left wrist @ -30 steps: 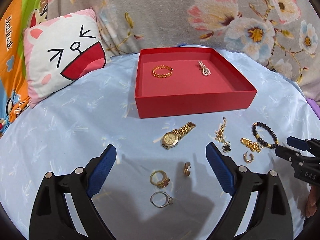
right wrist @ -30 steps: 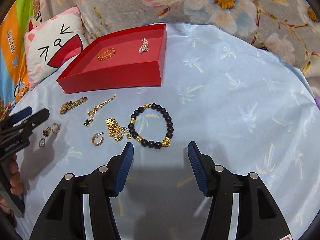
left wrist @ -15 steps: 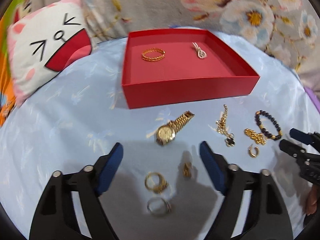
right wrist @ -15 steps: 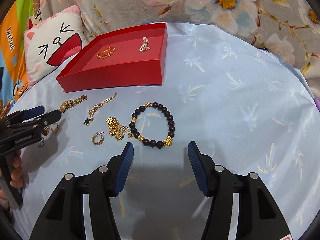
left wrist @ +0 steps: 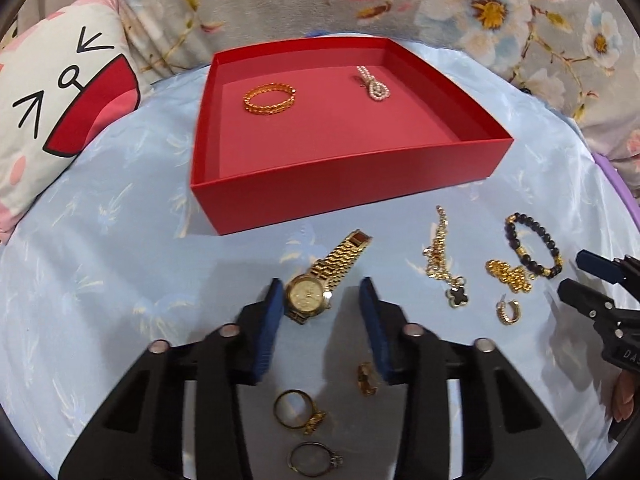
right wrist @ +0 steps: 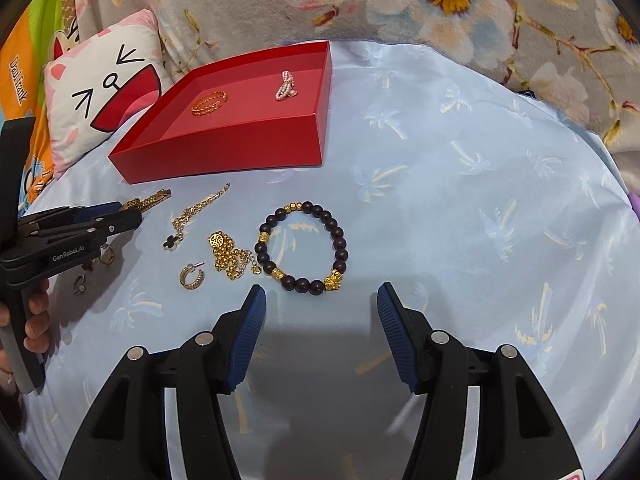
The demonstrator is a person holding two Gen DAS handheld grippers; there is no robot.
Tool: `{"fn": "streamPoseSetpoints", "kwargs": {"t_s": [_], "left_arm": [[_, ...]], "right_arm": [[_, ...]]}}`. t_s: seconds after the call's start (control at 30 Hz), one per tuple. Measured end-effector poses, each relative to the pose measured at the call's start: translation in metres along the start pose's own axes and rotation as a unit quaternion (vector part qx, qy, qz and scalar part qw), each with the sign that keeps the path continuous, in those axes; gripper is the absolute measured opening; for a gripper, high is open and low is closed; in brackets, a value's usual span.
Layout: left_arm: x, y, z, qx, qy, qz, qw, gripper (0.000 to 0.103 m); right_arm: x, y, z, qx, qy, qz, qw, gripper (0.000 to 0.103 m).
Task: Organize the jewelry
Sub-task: 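Grasp the gold watch with the left tool while the right tool grasps the black bead bracelet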
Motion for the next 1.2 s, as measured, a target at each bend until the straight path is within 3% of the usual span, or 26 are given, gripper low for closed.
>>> {"fn": "streamPoseSetpoints", "kwargs": {"t_s": [0.07, 0.43, 0.47, 0.53, 0.6, 0.8, 1.07, 1.2], "left_arm": [[-0.002, 0.000, 0.000, 0.000, 0.002, -0.004, 1.0000, 0.022], [-0.012, 0.004, 0.019, -0.016, 0.018, -0.011, 0.9996, 0.022], [-0.014, 0.003, 0.023, -0.020, 0.021, -0.012, 0.9995, 0.022], [-0.017, 0.002, 0.029, -0.024, 0.024, -0.015, 0.9993, 0.022], [-0.020, 0.001, 0.036, -0.030, 0.029, -0.017, 0.9990, 0.022], [-0.026, -0.001, 0.042, -0.032, 0.034, -0.023, 0.9987, 0.022], [-0.025, -0.001, 0.041, -0.032, 0.031, -0.022, 0.9988, 0.022], [-0.025, 0.000, 0.040, -0.029, 0.033, -0.023, 0.9988, 0.022]], "right_arm": [[0.001, 0.000, -0.001, 0.001, -0.001, 0.002, 1.000, 0.057], [0.005, -0.001, -0.004, 0.004, -0.014, 0.003, 1.000, 0.055], [0.006, -0.002, -0.005, 0.005, -0.014, 0.005, 1.000, 0.053], [0.009, -0.003, -0.005, 0.004, -0.015, 0.013, 1.000, 0.039], [0.012, -0.007, -0.002, -0.005, -0.010, 0.024, 1.000, 0.034], [0.018, -0.018, -0.011, 0.003, -0.035, 0.051, 0.998, 0.024], [0.016, -0.017, -0.019, 0.015, -0.037, 0.057, 0.998, 0.022], [0.018, -0.015, -0.019, 0.015, -0.047, 0.050, 0.998, 0.007]]}}
Point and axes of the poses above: each gripper's, at about its wrist camera, not at the fingertips, and z roughly against the way its jaws point, x to its left, y to its underside, the point moved 6 cm from there along -z, roughly the way its jaws point, and after that the axes turned 12 degrees about z, right-handed, at the moved point
